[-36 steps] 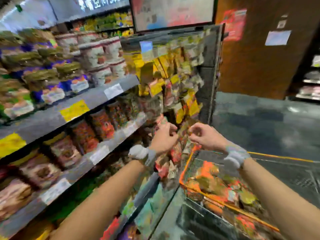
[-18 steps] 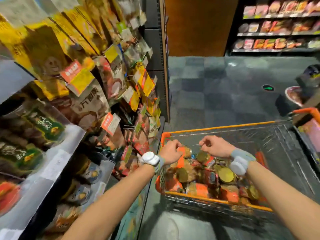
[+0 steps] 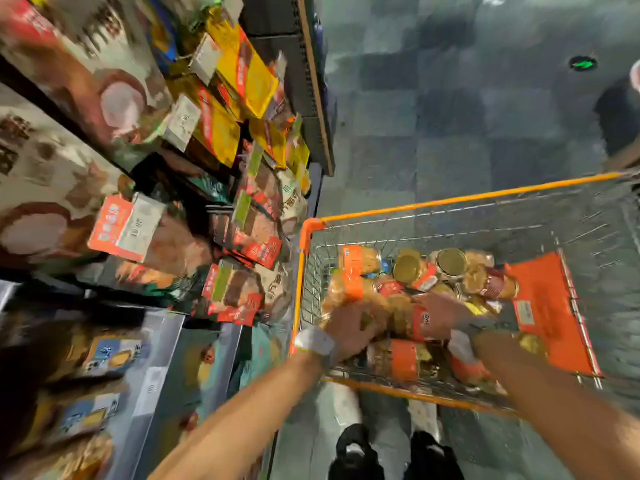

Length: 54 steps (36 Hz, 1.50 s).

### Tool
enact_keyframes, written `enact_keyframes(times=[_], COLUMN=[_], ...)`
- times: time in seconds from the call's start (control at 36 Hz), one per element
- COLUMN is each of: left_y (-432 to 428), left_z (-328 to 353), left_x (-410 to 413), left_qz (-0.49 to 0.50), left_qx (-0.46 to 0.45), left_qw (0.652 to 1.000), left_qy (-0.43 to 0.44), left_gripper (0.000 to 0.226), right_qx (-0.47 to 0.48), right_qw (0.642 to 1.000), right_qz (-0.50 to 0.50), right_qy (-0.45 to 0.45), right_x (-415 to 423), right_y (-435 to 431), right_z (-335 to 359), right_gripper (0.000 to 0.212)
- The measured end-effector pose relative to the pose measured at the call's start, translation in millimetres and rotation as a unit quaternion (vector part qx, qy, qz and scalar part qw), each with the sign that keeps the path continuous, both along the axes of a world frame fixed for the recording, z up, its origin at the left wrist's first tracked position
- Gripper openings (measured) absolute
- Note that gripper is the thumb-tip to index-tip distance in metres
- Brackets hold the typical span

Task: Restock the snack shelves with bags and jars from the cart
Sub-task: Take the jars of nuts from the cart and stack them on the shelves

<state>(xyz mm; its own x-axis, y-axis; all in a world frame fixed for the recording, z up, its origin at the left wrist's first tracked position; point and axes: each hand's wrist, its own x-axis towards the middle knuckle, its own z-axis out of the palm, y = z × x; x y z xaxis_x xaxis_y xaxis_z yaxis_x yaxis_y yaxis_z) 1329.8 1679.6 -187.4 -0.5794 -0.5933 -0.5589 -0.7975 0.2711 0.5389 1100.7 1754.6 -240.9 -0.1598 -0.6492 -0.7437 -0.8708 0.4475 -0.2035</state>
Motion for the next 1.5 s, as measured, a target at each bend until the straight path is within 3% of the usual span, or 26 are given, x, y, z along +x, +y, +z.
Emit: enact_keyframes(times=[0.11, 0.19, 0.25, 0.33, 0.39, 0.44, 0.5, 0.53, 0.64, 0.69, 0.86, 0.94, 1.03, 1.17, 1.33, 1.44, 1.5], left_y=[-3.9, -2.0, 0.5, 0.6, -3.7, -6.8, -12.8, -14.6, -22.8, -29.3, -46.4, -57.2, -61.9, -63.9, -57.3, -51.1, -49.7], left_z=[-10.9, -25.7, -38.8, -97.7, -98.0, -82.4, -80.9, -81.3, -81.9, -83.6, -75.4, -74.7, -74.4, -74.8, -80.4, -73.8, -69.6], left_x=[-18.8, -34.5, -43.1, -43.1, -39.3, -38.5, -34.1, -33.4, -38.4, -36.6, -42.5, -47.5, -53.5, -64.3, -82.4, -97.1, -104.1], left_qz=[-0.012, -0.001, 0.025, 0.043, -0.006, -0.076, -0.105, -0.114, -0.130, -0.115, 0.106, 0.152, 0.194, 0.162, 0.113, 0.086, 0.027], left_qx=[-0.004, 0.023, -0.025, -0.047, -0.092, -0.065, -0.044, -0.038, -0.008, 0.001, 0.068, 0.070, 0.073, 0.097, 0.098, 0.006, -0.104], left_qw=[1.000, 0.998, 0.993, 0.984, 0.980, 0.976, 0.975, 0.973, 0.974, 0.979, 0.990, 0.983, 0.975, 0.976, 0.980, 0.989, 0.986], left_qy=[0.009, -0.063, -0.115, -0.164, -0.179, -0.191, -0.193, -0.199, -0.185, -0.167, -0.063, -0.073, -0.084, -0.105, -0.129, -0.122, -0.125], left_gripper=[0.059, 0.071, 0.080, 0.066, 0.064, 0.078, 0.092, 0.096, 0.109, 0.107, 0.070, 0.071, 0.078, 0.079, 0.094, 0.072, 0.059], right_qx=[-0.010, 0.007, 0.006, 0.006, 0.024, 0.062, 0.065, 0.059, 0.052, 0.040, 0.012, 0.009, -0.009, -0.017, -0.033, -0.033, -0.034], right_qw=[1.000, 1.000, 1.000, 1.000, 0.999, 0.995, 0.993, 0.994, 0.991, 0.976, 0.872, 0.834, 0.823, 0.796, 0.782, 0.767, 0.758], right_qz=[-0.003, -0.008, -0.001, 0.021, 0.041, 0.076, 0.090, 0.080, -0.012, -0.108, -0.370, -0.427, -0.440, -0.478, -0.501, -0.522, -0.536], right_qy=[0.000, -0.003, 0.001, 0.022, 0.014, -0.020, -0.039, -0.053, -0.124, -0.185, -0.320, -0.350, -0.359, -0.372, -0.371, -0.373, -0.369], right_x=[1.2, -3.1, -2.9, -4.8, -8.2, -14.2, -20.2, -21.5, -41.2, -51.9, -69.0, -71.3, -73.4, -79.9, -83.5, -87.5, -90.1], right_y=[-5.5, -10.0, -12.2, -16.8, -20.2, -25.9, -28.8, -29.8, -33.3, -32.2, -34.8, -37.8, -38.4, -29.7, -22.8, -19.6, -19.2], right_z=[-7.4, -23.7, -31.5, -41.7, -46.5, -47.1, -47.4, -45.0, -33.9, -35.6, -27.5, -23.6, -19.3, -22.8, -21.0, -16.9, -16.3], right_gripper=[0.059, 0.060, 0.061, 0.065, 0.073, 0.063, 0.036, 0.036, 0.074, 0.079, 0.036, 0.034, 0.022, 0.039, 0.042, 0.035, 0.036])
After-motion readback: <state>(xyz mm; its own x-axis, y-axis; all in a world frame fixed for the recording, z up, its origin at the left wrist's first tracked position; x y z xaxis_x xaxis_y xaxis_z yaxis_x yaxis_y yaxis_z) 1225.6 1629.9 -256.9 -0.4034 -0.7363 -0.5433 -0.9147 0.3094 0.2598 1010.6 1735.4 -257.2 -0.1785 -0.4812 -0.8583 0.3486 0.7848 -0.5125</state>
